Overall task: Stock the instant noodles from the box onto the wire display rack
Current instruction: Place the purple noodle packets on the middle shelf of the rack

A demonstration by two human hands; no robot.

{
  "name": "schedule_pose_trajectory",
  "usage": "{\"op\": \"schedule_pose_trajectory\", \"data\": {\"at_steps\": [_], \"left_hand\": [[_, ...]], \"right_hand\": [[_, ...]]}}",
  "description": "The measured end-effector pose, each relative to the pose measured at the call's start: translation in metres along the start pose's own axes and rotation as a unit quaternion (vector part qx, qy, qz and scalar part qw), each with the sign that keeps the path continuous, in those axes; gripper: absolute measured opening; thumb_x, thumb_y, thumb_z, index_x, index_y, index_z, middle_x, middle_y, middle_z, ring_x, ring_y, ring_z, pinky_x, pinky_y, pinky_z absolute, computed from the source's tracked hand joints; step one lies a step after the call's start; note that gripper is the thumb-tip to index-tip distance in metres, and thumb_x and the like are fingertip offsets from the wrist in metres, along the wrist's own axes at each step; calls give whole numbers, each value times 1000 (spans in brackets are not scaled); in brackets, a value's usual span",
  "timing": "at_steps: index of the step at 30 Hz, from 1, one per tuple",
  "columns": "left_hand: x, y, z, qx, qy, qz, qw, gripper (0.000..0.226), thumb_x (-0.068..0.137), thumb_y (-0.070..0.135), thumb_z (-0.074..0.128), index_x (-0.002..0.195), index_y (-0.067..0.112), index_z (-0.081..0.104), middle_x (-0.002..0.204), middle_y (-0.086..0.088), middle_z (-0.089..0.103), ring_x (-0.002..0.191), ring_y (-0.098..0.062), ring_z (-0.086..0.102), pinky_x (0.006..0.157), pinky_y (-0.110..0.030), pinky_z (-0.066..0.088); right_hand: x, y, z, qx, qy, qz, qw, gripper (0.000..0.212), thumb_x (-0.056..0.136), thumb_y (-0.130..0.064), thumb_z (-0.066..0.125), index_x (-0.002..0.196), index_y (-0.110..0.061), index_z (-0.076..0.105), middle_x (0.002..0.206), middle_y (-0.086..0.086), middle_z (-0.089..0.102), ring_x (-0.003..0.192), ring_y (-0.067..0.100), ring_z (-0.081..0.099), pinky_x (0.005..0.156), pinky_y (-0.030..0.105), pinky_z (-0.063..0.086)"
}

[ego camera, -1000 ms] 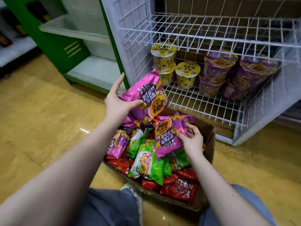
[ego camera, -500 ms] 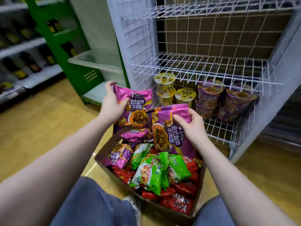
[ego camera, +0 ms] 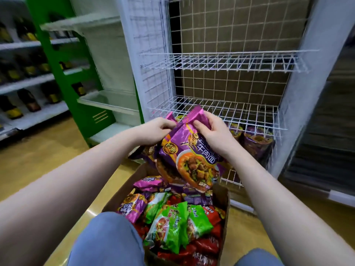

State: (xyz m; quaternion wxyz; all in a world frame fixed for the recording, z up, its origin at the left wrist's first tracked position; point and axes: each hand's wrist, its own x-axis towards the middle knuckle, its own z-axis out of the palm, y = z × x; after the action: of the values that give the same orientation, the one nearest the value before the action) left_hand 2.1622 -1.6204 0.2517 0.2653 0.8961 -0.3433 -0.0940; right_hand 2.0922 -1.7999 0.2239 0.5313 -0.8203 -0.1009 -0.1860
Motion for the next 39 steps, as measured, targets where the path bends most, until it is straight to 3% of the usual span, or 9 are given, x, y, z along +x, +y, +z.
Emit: {"op": "schedule_pose_trajectory", "data": {"at_steps": [3,5,10,16,23,27,30,35,39], "left_hand": [[3,24,-6,-230,-7,-77,970,32,98,17,38,85,10,66,74,2,71,62,-4,64,69,-24,52],[6,39,-13,-332,-45,-99,937,43,91,44,42,91,9,67,82,-4,73,70,-14,68,70,-25,53],[13,70,-25,-157,-69,-27,985,7,82,25,69,87,22,64,75,9,73,69,-5,69,67,-16,55],[32,61,-31,-117,-61,-17,991,30,75,29,77,101,19,66,95,0,74,86,-15,71,82,-30,56],[41,11,-30,-130,58,-55,988,42,70,36,81,105,19,66,97,1,73,88,-16,70,90,-39,54],[38,1,-30,-205,142,-68,966,40,68,35,83,100,17,69,92,-1,74,87,-19,71,90,-41,54],[38,8,-26,-228,167,-68,957,29,73,30,79,97,20,67,92,-1,74,84,-17,71,86,-38,56],[47,8,-16,-246,168,-51,953,32,74,30,78,102,19,67,94,2,74,85,-17,72,86,-38,56],[62,-9,-15,-243,153,-56,956,30,75,31,77,101,21,66,92,4,74,83,-14,72,81,-32,56]], "right_hand": [[7,-18,-10,-26,-4,-26,999,11,92,-23,54,101,-22,61,92,-6,66,90,17,62,89,38,47],[12,-28,-19,-44,5,-39,998,24,85,-31,54,104,-21,64,97,-1,69,94,21,64,89,40,48],[18,-36,-42,-68,66,-45,995,19,88,-28,57,98,-15,67,93,1,71,90,20,65,85,44,50],[33,-30,-46,-181,140,-63,971,20,83,-34,68,93,-16,69,83,-3,61,74,10,56,73,25,44],[34,8,-50,-190,185,11,964,46,79,-43,70,116,-20,57,113,-2,51,111,13,50,100,30,40],[27,28,-46,-118,153,136,972,63,84,-47,63,135,-18,42,135,9,44,124,22,44,106,40,38],[24,34,-45,-41,122,186,974,71,84,-48,61,141,-13,36,123,4,51,115,19,50,96,32,41],[25,44,-34,87,80,197,973,45,80,-46,67,113,-16,59,110,-1,65,104,18,62,96,45,49],[40,60,-25,115,71,191,972,56,70,-54,70,113,-20,61,112,0,67,105,18,63,92,46,52]]}}
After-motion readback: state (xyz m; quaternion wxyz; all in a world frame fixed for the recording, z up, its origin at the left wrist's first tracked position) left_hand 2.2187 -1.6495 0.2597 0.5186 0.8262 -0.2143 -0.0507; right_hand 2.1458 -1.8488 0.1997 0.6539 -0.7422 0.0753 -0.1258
